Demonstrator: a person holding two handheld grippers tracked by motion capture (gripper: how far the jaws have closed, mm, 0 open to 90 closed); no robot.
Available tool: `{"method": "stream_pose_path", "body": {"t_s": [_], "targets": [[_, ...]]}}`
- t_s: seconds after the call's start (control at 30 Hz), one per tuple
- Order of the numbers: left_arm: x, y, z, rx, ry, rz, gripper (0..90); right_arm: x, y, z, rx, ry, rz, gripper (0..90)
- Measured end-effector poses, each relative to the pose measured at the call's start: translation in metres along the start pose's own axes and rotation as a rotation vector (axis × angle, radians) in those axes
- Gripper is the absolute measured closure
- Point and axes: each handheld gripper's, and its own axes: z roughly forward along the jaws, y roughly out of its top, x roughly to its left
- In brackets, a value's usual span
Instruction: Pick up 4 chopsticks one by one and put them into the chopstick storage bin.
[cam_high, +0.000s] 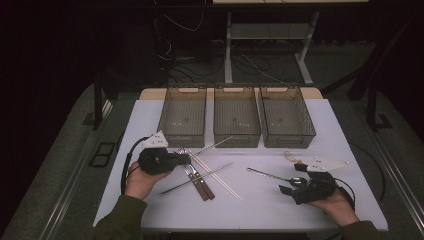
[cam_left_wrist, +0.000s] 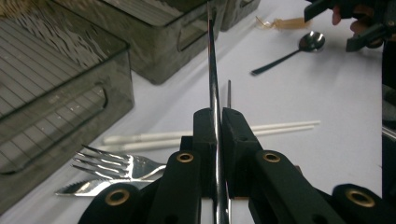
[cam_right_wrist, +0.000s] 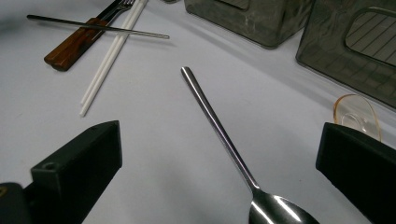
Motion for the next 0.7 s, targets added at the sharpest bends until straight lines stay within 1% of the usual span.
{"method": "stream_pose_path", "body": {"t_s": [0.1, 0.37, 0.43, 0.57, 0.7], "targets": [[0.002, 0.005, 0.000, -0.007, 0.008, 0.002, 84.4, 0.000, 0.000, 0.000, 0.002, 0.000, 0.000, 0.6], [0.008, 0.016, -0.001, -0.033, 0.035, -0.018, 84.4, 0.000, 0.000, 0.000, 0.003, -0.002, 0.004, 0.6], [0.011, 0.020, 0.000, -0.043, 0.054, -0.019, 84.4, 0.000, 0.000, 0.000, 0.002, -0.002, 0.003, 0.6], [0.014, 0.023, 0.001, -0.052, 0.070, -0.028, 84.4, 0.000, 0.000, 0.000, 0.000, -0.002, 0.003, 0.6], [0.020, 0.030, 0.002, -0.048, 0.092, -0.031, 84.4, 0.000, 0.000, 0.000, -0.003, 0.001, 0.006, 0.6]]}}
